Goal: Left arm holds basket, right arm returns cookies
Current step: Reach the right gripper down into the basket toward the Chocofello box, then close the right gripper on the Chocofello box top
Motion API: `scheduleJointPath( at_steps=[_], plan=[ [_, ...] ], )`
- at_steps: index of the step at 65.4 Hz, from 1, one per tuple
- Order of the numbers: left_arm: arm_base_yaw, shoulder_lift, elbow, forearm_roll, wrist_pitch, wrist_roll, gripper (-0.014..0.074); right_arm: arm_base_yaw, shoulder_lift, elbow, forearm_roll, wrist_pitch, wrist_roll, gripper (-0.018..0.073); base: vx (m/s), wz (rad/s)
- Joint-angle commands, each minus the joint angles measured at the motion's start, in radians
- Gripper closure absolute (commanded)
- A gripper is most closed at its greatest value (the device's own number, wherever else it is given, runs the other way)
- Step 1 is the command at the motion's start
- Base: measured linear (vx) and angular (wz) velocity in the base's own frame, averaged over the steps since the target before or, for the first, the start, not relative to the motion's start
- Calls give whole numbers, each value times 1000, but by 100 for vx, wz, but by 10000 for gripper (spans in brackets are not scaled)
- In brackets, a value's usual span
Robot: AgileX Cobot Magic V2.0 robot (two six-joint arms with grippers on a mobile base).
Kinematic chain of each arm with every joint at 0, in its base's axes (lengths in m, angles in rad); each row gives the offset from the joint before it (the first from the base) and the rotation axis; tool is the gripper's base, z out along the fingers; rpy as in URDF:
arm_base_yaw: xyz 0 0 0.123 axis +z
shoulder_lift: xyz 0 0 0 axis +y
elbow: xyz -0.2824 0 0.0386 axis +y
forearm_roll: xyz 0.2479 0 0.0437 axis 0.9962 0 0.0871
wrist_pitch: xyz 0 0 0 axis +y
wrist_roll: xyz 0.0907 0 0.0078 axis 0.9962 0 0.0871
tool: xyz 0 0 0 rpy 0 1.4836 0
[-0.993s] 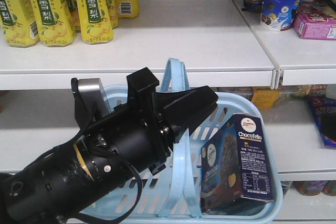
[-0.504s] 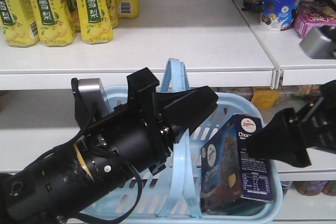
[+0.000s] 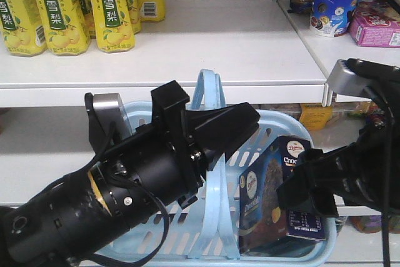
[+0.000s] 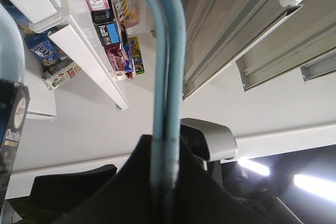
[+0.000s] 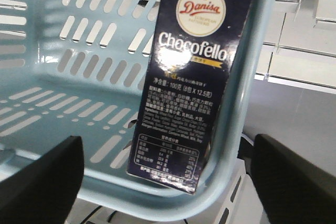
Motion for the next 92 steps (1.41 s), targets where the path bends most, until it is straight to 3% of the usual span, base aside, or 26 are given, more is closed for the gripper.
scheduleJointPath(
  at_steps=[1,23,72,92],
  plan=[
    [1,-34,-34,2,-116,4,603,35,-12,-29,-37,-73,66,-48,0,0],
    [1,-34,-34,2,-116,4,603,73,19,-28,-124,-96,143,-34,0,0],
    [1,-34,-34,2,-116,4,603,73,80,-28,-107,-145,131,-33,0,0],
    [1,-34,-34,2,-116,4,603,73,80,-28,-31,-146,86,-33,0,0]
  ],
)
